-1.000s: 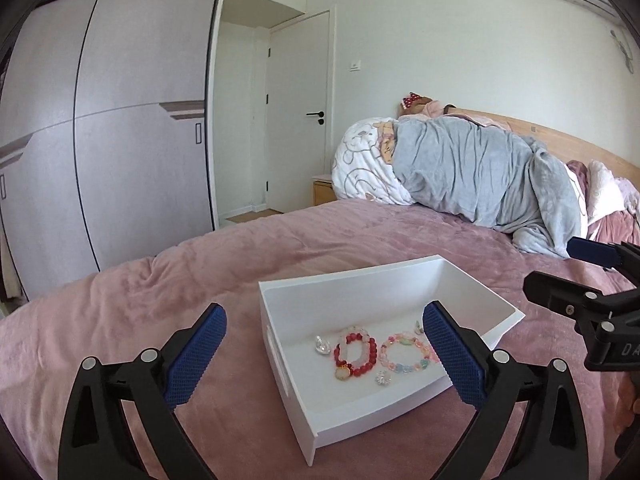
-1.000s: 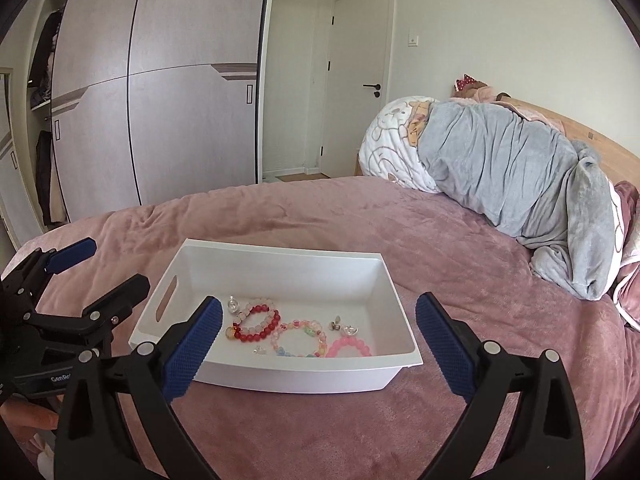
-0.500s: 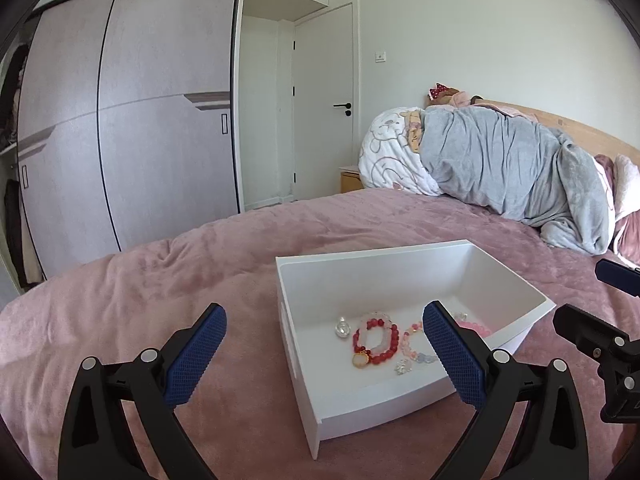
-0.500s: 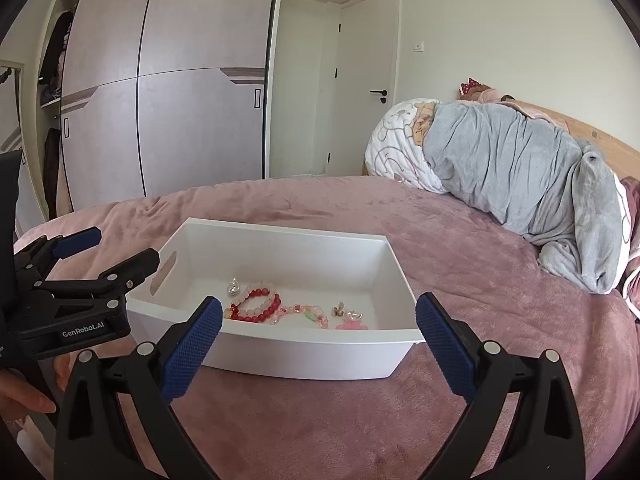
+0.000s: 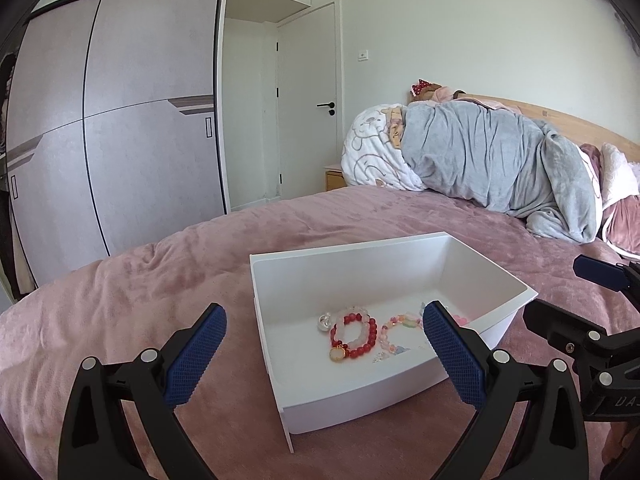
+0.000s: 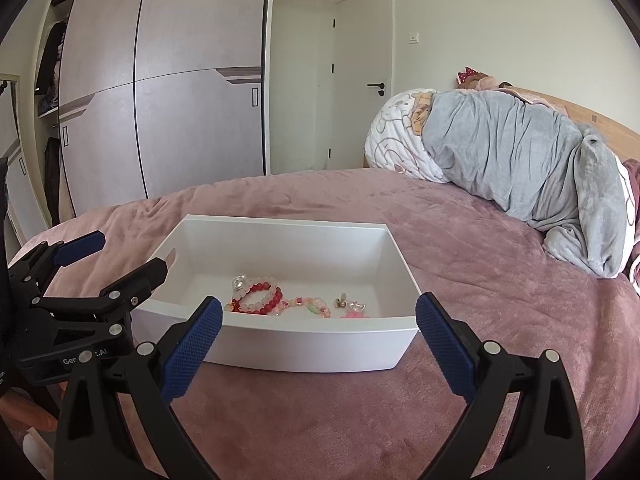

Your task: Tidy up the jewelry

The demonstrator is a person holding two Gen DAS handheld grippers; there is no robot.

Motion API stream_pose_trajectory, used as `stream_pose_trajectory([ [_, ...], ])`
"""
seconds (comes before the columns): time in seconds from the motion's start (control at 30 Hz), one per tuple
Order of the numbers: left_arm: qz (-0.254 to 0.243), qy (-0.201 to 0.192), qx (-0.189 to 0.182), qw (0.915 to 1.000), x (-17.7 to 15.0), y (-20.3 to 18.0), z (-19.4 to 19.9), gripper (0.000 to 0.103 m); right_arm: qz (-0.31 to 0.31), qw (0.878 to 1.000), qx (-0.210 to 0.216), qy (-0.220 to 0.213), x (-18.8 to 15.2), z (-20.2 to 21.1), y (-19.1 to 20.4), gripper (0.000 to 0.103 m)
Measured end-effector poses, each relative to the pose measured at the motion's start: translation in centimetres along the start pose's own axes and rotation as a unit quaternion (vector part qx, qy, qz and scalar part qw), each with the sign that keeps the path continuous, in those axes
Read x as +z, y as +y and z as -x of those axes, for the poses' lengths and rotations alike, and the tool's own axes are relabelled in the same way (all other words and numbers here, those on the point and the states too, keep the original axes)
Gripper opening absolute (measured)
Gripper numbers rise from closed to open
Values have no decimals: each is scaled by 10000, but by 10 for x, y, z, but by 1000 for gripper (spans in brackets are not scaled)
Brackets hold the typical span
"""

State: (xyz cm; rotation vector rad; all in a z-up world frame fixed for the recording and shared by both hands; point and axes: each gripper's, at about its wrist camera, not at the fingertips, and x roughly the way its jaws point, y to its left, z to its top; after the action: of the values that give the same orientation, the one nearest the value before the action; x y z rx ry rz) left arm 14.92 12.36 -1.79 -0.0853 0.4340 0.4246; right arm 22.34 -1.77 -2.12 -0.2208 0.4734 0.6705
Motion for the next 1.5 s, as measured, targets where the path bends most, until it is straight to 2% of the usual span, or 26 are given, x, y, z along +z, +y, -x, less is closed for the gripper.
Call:
stream_pose_trajectory([
  [0.7,-64,92,87,9999,0,2,-3,99,188,9998,39,101,-1,-6,12,96],
  [0.93,-141,150,99,9997,1,-1,-4,99,140,9999,33,93,-2,-7,10,96],
  [1.13,-252,27,67,9997,2,-9,1,100,34,10000,38,74,-2,-4,6,96],
  [1.5,-168,47,138,9998,1,-8,0,99,-33,9999,20,118,-1,-7,2,96],
])
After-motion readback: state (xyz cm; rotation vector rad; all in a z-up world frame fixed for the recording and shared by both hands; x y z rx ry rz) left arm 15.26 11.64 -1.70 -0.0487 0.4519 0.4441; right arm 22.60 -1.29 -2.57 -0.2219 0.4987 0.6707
